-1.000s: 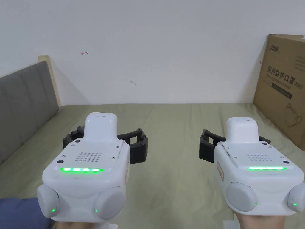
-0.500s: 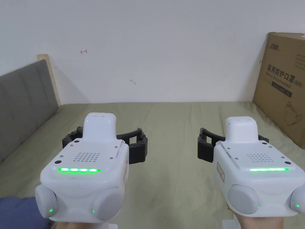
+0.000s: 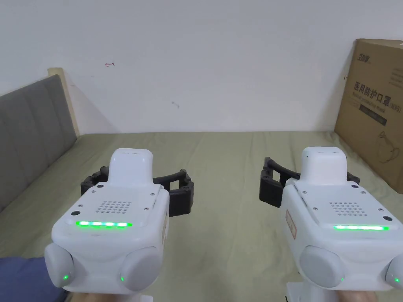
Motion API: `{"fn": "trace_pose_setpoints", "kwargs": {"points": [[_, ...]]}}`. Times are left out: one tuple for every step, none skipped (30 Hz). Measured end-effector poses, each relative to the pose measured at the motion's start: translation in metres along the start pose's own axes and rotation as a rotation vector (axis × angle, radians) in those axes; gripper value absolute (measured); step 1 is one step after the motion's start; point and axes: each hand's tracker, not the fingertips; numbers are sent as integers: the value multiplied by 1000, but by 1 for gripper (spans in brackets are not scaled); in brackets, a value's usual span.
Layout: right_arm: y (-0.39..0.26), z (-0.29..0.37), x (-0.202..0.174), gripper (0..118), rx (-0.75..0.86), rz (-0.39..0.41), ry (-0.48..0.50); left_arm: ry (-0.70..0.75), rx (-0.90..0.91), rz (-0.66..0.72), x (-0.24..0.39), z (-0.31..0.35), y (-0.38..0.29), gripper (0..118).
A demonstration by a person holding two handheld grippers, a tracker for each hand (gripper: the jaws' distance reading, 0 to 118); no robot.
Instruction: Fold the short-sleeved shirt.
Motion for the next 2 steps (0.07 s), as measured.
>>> {"fn": "trace_pose_setpoints", "kwargs": {"points": [[1, 0, 1, 84, -11, -2, 11, 1, -1, 0, 0, 0, 0, 108], [1, 0, 0, 84, -11, -4, 2, 1, -2, -2, 0, -1, 0, 108]]}}
